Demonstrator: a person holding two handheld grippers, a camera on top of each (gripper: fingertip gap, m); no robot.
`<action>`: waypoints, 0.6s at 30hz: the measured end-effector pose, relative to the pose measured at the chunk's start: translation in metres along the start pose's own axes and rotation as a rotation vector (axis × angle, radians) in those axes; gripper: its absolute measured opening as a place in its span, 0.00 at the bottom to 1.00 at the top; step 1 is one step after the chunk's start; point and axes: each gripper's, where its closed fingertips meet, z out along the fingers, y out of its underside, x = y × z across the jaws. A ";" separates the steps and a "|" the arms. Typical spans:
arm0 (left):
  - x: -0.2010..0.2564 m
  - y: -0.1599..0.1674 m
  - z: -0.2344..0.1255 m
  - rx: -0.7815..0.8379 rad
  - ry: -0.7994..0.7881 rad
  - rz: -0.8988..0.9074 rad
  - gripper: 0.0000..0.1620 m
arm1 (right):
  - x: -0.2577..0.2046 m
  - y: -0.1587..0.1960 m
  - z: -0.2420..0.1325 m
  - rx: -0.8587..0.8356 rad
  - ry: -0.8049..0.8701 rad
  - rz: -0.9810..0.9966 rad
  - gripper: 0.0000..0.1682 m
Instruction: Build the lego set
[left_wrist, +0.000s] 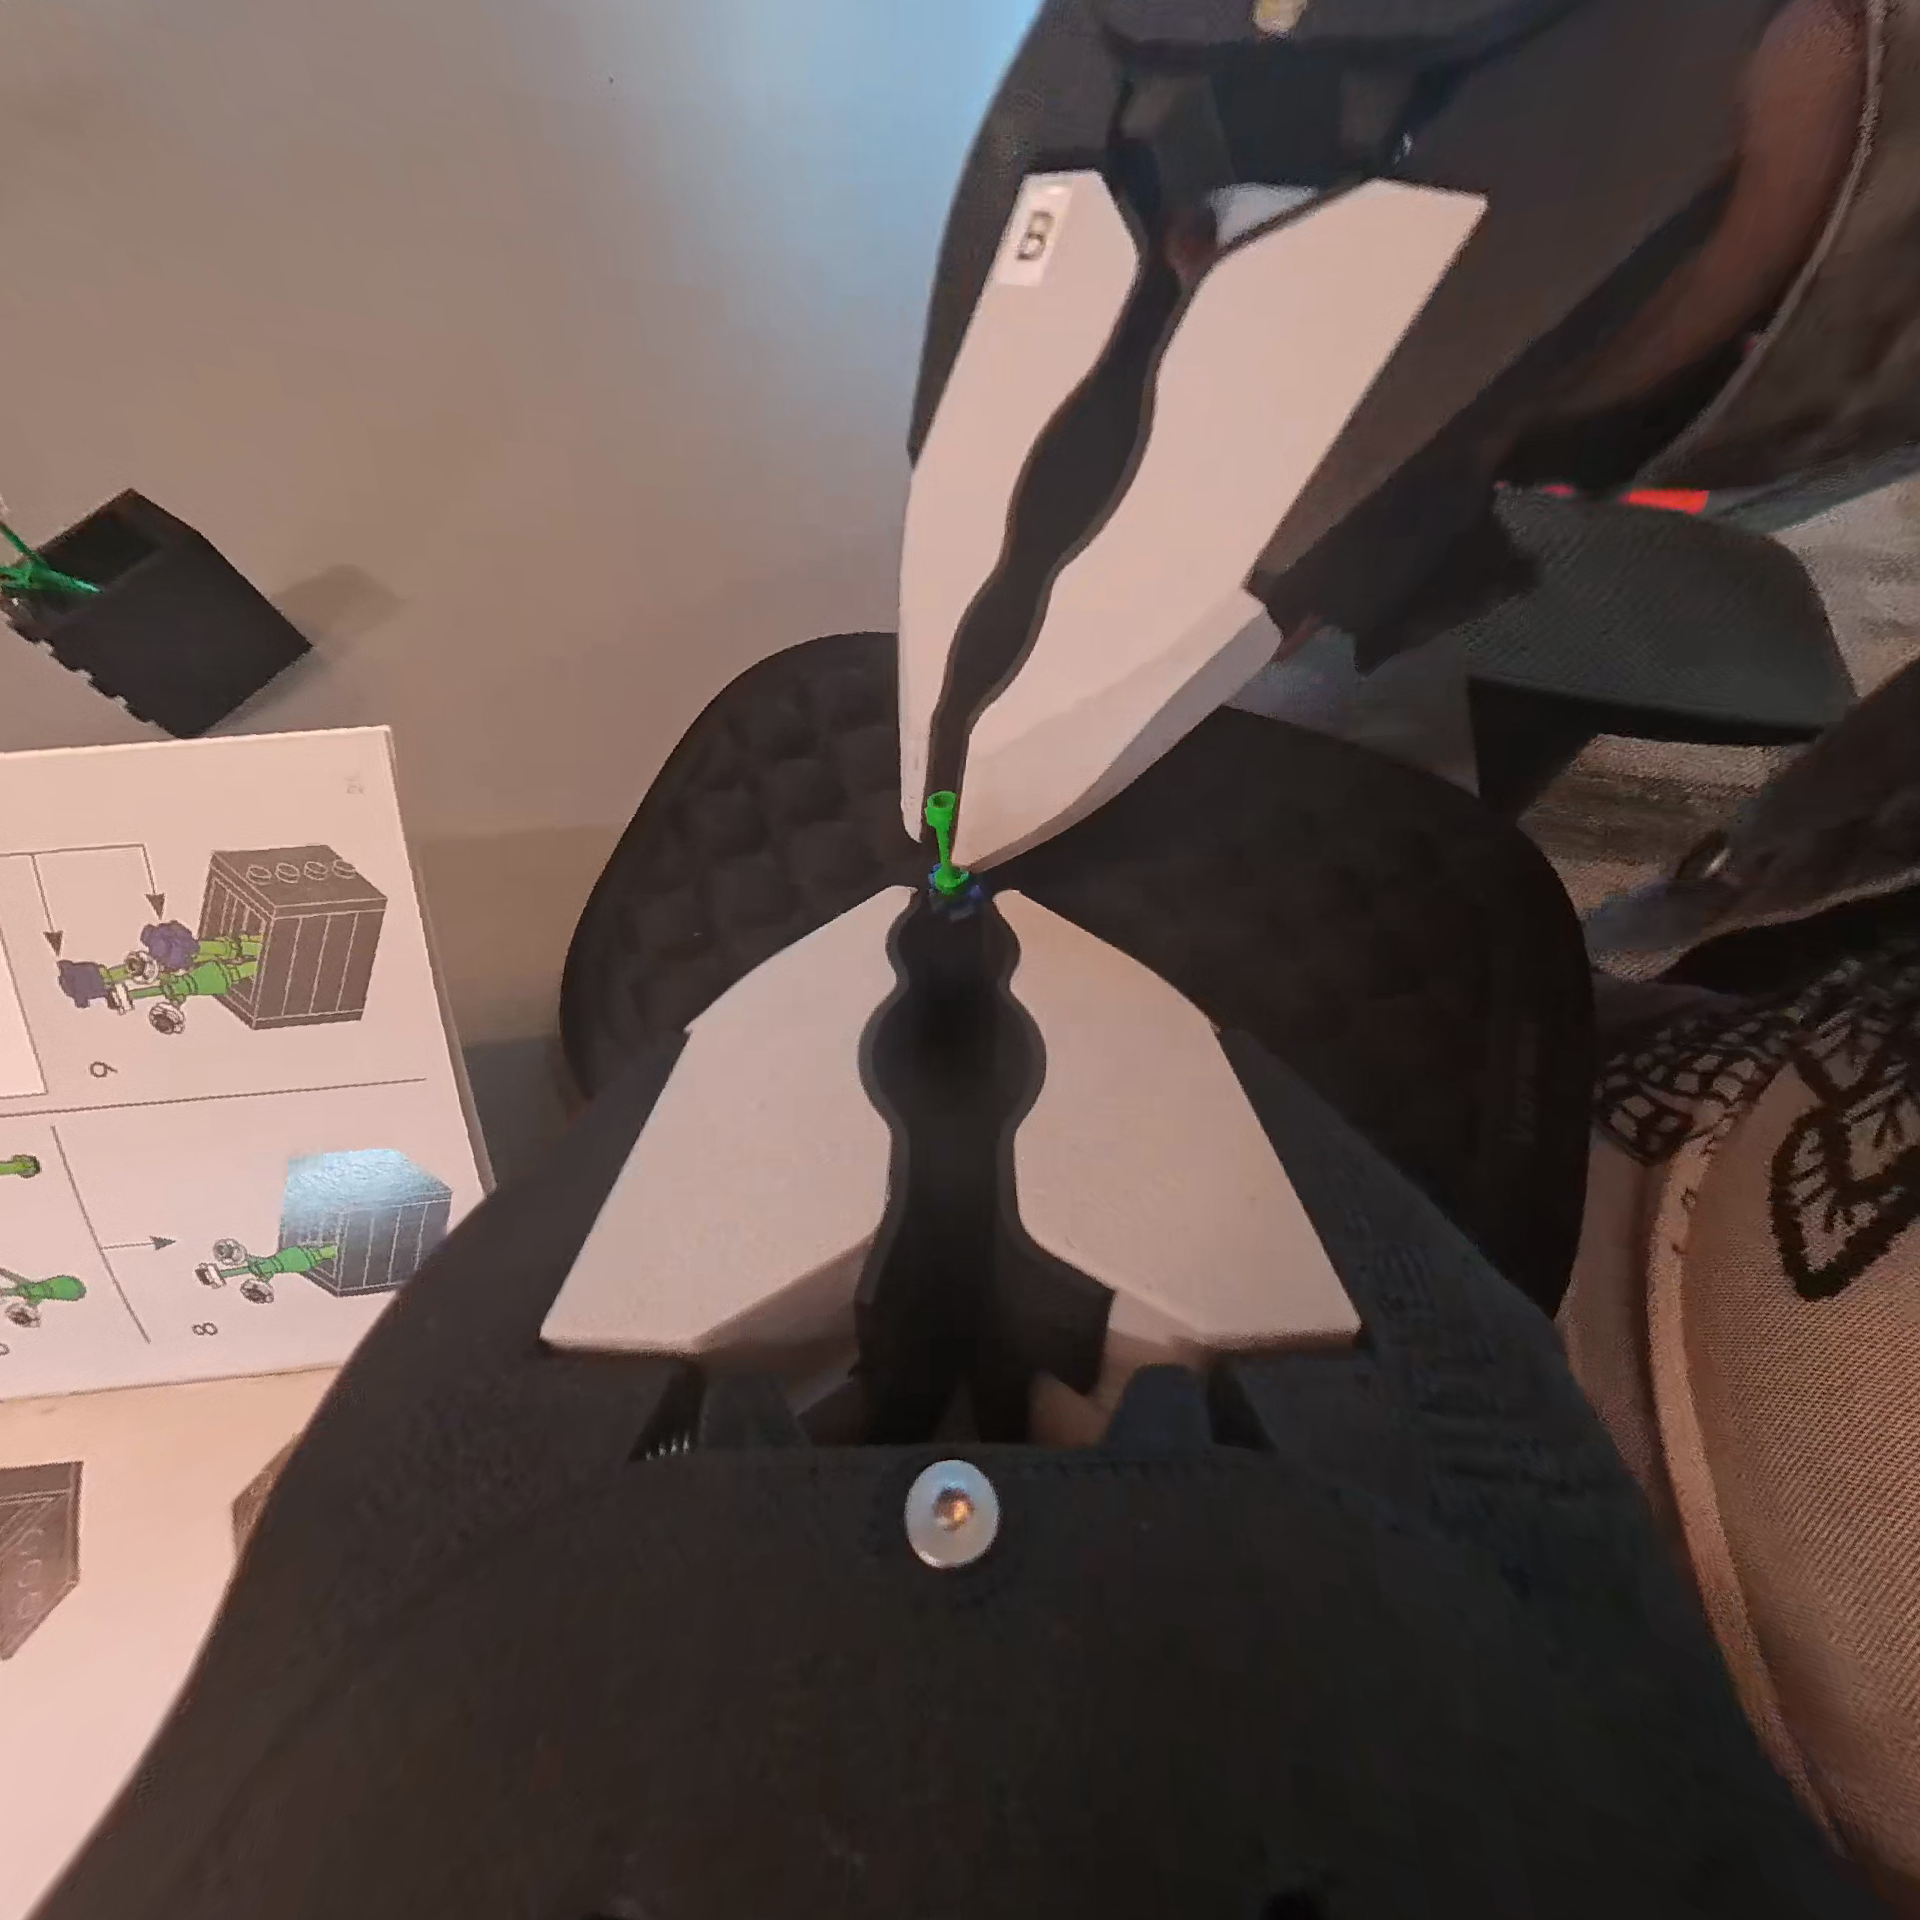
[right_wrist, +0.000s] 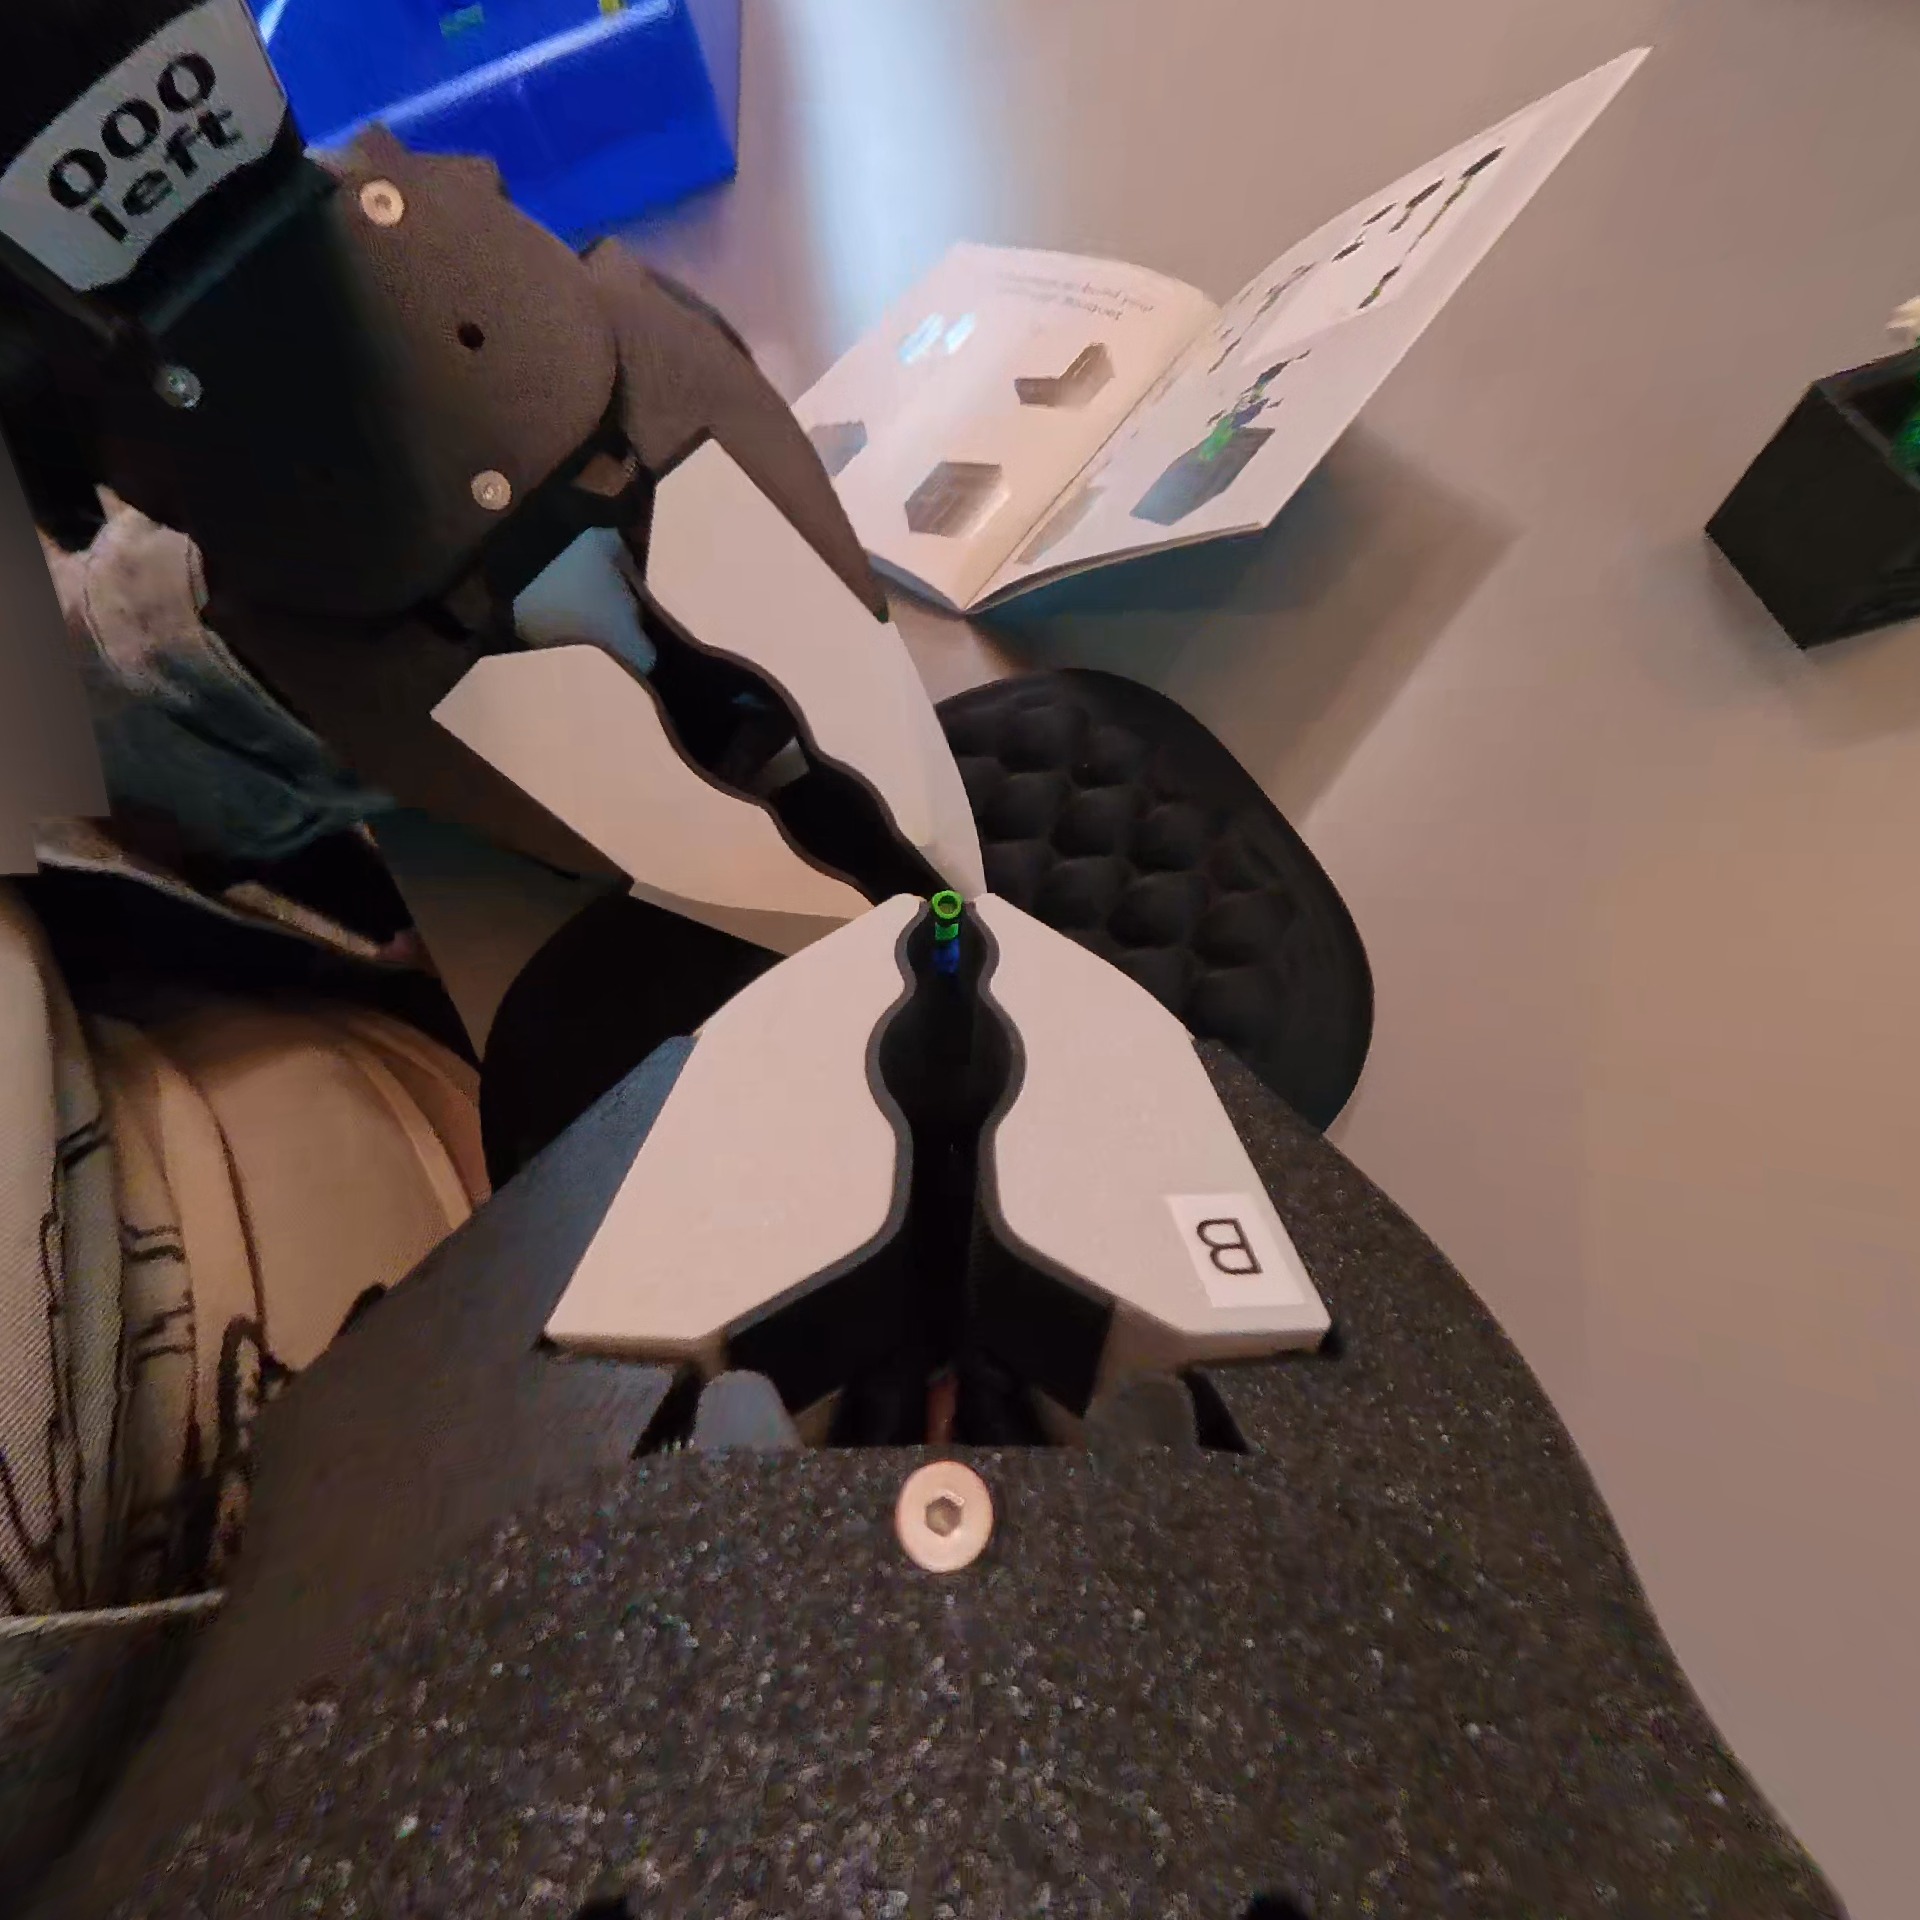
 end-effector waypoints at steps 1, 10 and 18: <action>0.000 0.000 0.000 0.001 0.001 0.016 0.07 | 0.000 0.000 0.000 -0.028 -0.010 -0.011 0.03; 0.000 0.001 0.001 -0.007 0.011 0.044 0.07 | 0.001 0.004 -0.001 -0.185 -0.037 -0.120 0.03; 0.000 0.002 0.002 -0.020 0.010 0.045 0.07 | 0.001 0.005 0.001 -0.248 0.003 -0.207 0.03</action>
